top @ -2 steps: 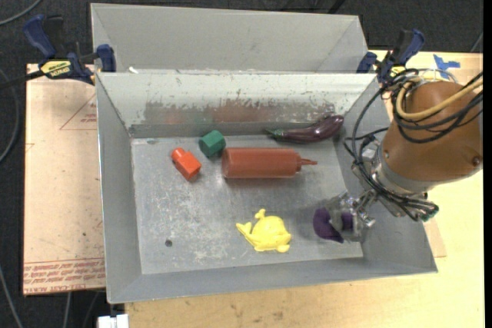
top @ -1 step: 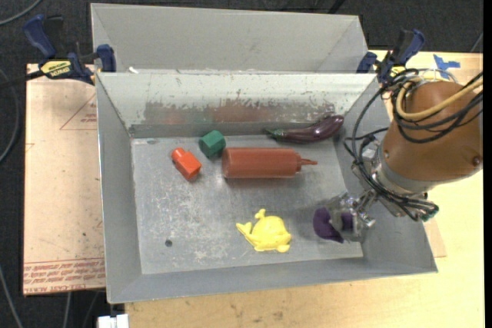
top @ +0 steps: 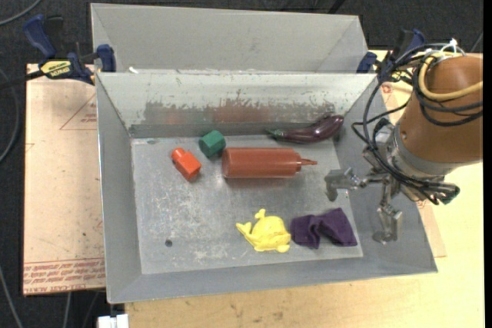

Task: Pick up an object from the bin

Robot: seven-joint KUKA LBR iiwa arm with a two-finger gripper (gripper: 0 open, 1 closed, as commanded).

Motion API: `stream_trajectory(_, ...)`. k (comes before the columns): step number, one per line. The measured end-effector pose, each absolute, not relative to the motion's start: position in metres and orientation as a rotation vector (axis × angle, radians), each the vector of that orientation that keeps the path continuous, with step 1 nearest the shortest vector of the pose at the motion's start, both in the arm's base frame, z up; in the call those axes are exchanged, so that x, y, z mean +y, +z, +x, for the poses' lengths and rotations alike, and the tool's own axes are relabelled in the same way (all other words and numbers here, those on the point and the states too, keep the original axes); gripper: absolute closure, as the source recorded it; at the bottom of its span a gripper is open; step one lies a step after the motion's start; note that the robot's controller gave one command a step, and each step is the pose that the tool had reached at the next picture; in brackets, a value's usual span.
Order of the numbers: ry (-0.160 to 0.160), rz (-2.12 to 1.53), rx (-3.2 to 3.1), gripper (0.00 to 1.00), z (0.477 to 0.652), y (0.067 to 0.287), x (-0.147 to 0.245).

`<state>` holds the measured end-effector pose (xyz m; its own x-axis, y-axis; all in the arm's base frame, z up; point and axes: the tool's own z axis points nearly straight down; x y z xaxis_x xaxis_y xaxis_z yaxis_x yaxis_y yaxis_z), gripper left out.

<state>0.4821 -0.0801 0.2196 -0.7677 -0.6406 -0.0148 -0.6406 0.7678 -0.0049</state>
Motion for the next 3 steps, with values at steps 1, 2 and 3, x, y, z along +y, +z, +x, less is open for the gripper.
stream_trajectory(1,0.002,-1.065,2.940,0.00,0.482,0.219,-0.080)
stream_trajectory(2,-0.008,-1.185,2.891,0.00,0.495,0.206,-0.061)
stream_trajectory(3,-0.007,-1.278,2.852,0.00,0.503,0.196,-0.045)
